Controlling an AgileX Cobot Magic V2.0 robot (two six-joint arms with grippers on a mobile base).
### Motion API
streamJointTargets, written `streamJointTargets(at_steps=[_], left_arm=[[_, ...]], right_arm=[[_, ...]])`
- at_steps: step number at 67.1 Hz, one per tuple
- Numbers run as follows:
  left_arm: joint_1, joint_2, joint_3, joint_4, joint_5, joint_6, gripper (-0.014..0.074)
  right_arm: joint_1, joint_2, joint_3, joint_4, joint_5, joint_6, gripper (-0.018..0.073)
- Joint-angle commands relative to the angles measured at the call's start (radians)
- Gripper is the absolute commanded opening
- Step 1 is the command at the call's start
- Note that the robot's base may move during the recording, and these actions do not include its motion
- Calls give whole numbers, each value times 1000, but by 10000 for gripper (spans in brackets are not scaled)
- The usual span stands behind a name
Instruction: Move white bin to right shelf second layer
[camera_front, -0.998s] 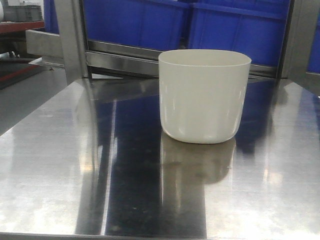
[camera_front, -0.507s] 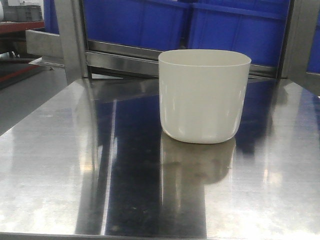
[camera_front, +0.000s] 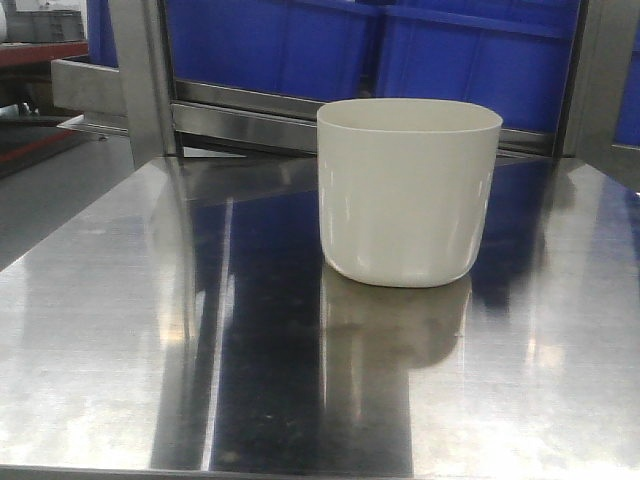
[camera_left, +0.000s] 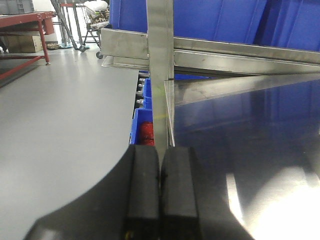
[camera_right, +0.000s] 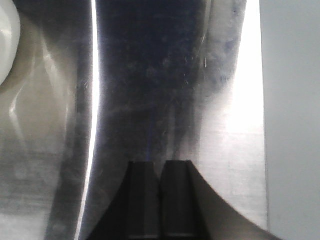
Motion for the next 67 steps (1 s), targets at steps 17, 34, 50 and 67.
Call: streamJointTargets(at_steps=[17,34,50,67], left_arm=[[-6,-15,37,0,-86,-3,85],[-6,-15,37,0,-86,-3,85],[-6,-15,37,0,-86,-3,85],[-6,-15,37,0,-86,-3,85]], right_arm=[[126,262,-345,-180,194,285,314],[227,357,-608,-167,285,285,385],[298,449,-806,-142,386,412,385],[335,566,-853,-128,372,411,385]])
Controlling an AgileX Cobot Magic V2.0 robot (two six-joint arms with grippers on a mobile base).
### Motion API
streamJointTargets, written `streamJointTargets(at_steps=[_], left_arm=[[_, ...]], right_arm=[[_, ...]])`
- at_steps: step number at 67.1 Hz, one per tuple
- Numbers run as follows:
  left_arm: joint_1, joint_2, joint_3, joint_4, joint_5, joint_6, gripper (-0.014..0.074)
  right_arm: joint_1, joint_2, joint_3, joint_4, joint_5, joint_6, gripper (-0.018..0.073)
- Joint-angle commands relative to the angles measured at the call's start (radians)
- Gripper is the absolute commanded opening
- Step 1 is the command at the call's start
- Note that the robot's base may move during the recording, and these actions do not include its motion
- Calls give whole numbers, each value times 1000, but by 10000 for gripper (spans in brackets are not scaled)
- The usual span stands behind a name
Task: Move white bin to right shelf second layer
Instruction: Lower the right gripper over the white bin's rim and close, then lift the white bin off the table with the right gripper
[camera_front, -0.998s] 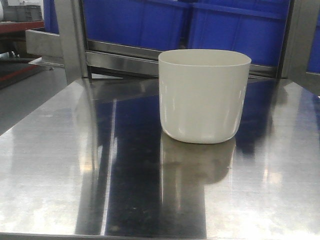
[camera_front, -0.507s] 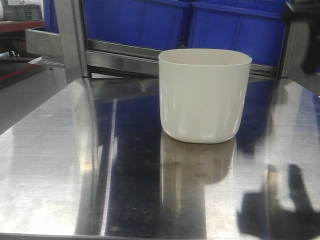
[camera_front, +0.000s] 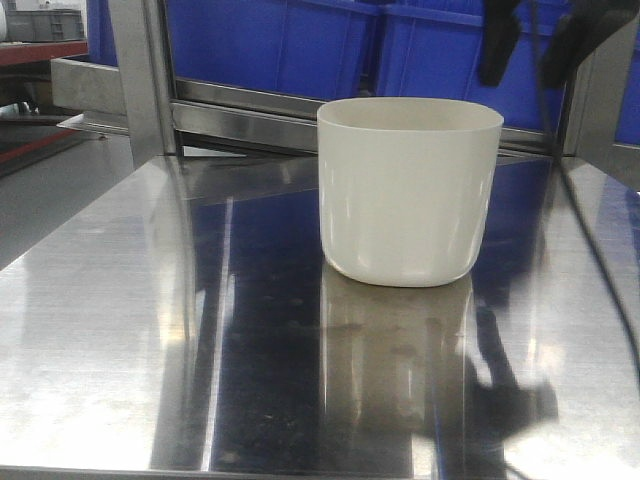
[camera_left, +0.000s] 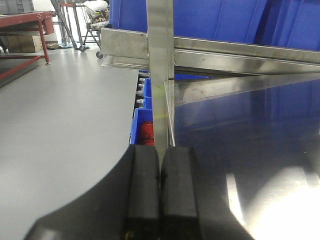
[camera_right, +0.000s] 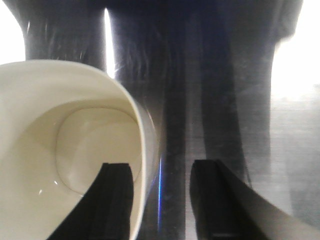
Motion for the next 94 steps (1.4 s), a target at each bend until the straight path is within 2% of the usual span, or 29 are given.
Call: streamJointTargets(at_steps=[1,20,25,47,66,78,94], left_arm=[[-6,-15,37,0,-86,-3,85],[-6,-15,37,0,-86,-3,85],[-6,-15,37,0,-86,-3,85],[-6,-15,37,0,-86,-3,85],[-6,-15,37,0,-86,-3,85],[-6,-15,37,0,-86,-3,85],[-6,-15,37,0,-86,-3,85]], right_arm=[[5,-11,-41,-6,-40,4,385],[5,73,-43,-5,-55,4,379],[5,82,-43,-5,-55,4,351],[4,77,-43,-4,-51,4,116],[4,1,-42,-24,-51,-15,88],[-53,-100,30,13,-63,-147,88],[-235,-260,222,131,-120,-389,88]])
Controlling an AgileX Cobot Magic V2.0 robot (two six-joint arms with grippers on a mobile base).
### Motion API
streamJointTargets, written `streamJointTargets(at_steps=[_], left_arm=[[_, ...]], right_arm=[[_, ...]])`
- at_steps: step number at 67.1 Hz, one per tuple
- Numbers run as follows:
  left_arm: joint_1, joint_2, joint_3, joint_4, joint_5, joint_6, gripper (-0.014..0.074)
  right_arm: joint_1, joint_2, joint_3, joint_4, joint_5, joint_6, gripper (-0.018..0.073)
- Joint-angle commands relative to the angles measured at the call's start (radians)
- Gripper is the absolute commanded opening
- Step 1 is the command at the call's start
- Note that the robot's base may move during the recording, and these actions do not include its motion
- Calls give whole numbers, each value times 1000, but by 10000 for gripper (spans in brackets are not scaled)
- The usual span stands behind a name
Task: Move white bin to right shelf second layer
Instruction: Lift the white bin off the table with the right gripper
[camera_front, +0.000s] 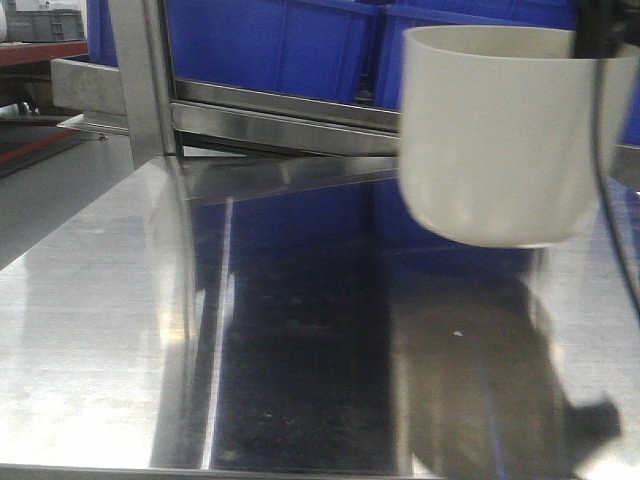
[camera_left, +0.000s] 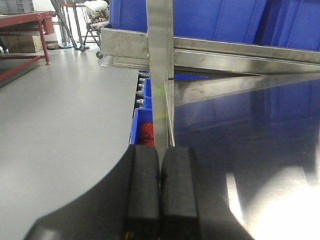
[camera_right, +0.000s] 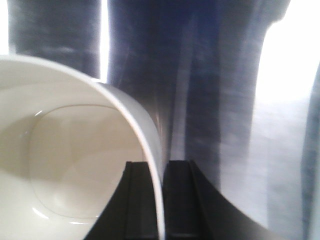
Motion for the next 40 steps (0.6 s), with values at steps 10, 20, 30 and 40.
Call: streamJointTargets(at_steps=[10,20,30,40], left_arm=[[-6,-15,37,0,-86,-3,85],[-6,-15,37,0,-86,-3,85],[-6,-15,37,0,-86,-3,85],[-6,-15,37,0,-86,-3,85]], right_arm=[[-176,-206,161,76,-175,-225,88],[-236,-335,310,116,-316,-255,88],[-236,-454,435,115,-414,-255,88],[-236,-584,542,114,-463,-255,88]])
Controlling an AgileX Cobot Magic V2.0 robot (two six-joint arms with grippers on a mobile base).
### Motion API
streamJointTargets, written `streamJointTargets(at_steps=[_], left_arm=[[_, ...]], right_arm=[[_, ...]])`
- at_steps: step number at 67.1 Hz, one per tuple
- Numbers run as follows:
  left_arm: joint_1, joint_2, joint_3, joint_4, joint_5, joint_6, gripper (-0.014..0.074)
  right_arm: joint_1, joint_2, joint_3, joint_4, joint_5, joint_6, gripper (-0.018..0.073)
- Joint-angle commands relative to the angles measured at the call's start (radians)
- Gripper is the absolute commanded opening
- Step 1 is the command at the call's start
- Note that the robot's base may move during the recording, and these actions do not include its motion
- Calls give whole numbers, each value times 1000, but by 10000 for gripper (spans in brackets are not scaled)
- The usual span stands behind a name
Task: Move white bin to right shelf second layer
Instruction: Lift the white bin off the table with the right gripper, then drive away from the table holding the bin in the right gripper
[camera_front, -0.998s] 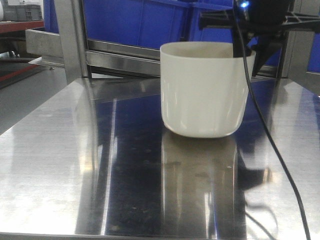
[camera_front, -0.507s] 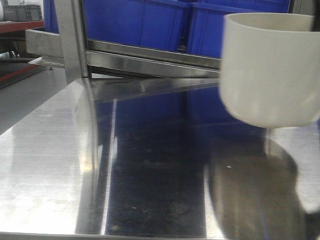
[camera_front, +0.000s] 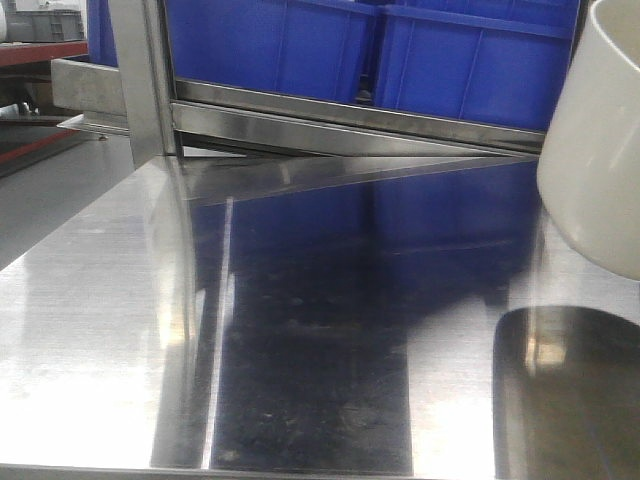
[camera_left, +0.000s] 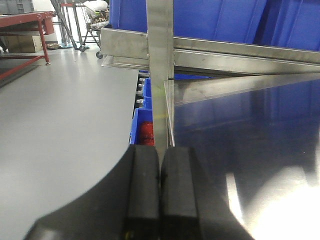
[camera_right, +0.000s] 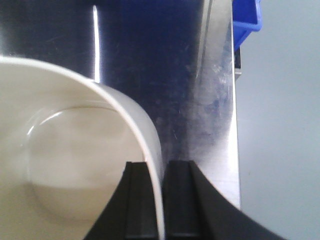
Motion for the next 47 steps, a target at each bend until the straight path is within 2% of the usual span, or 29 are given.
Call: streamJointTargets(at_steps=[1,25,47], left_arm=[[-6,-15,37,0,-86,-3,85],[-6,-15,37,0,-86,-3,85],[-6,-15,37,0,-86,-3,85]], right_arm=[[-6,-91,19,12,-109,-11,88],[-6,-368,169,6,-106,-11,88],[-6,-417,172,6,-102,-11,88]])
